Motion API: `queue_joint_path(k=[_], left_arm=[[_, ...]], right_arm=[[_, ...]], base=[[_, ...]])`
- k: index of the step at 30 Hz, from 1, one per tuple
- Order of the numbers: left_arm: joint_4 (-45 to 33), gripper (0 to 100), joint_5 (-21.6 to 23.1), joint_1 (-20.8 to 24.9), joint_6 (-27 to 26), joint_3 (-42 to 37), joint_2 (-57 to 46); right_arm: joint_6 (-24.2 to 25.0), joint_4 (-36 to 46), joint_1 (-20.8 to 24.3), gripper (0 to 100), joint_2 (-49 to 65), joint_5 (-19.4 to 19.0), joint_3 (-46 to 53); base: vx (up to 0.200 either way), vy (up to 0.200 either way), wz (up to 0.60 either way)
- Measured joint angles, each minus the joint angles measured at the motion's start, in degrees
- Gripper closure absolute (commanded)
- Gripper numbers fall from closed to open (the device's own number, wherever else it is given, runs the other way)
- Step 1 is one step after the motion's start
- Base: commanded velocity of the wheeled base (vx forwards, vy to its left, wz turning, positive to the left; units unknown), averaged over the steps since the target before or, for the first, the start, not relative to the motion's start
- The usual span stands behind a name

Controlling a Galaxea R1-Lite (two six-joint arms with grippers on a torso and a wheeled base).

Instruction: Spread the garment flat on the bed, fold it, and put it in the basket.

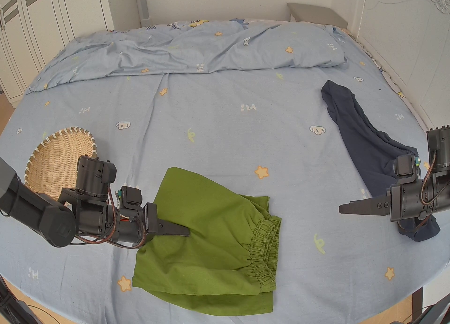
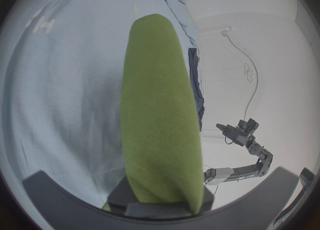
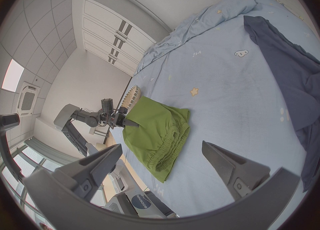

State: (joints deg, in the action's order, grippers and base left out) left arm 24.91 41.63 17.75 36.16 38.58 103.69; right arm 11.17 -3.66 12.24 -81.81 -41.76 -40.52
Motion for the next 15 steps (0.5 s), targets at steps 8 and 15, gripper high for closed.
queue_joint_path(k=[8,15], left_arm=[[-6.3,100,0.0,-1.9,-1.6,4.6,-2.4],[-6.4,100,-0.1,-2.1,-1.6,5.4,-3.1]], right_arm=[[0.0,0.0,0.1,0,0.0,0.0,0.0],[0.0,0.0,0.1,0,0.0,0.0,0.0]], base=[[0.0,0.2,0.0],[0.0,0.2,0.0]])
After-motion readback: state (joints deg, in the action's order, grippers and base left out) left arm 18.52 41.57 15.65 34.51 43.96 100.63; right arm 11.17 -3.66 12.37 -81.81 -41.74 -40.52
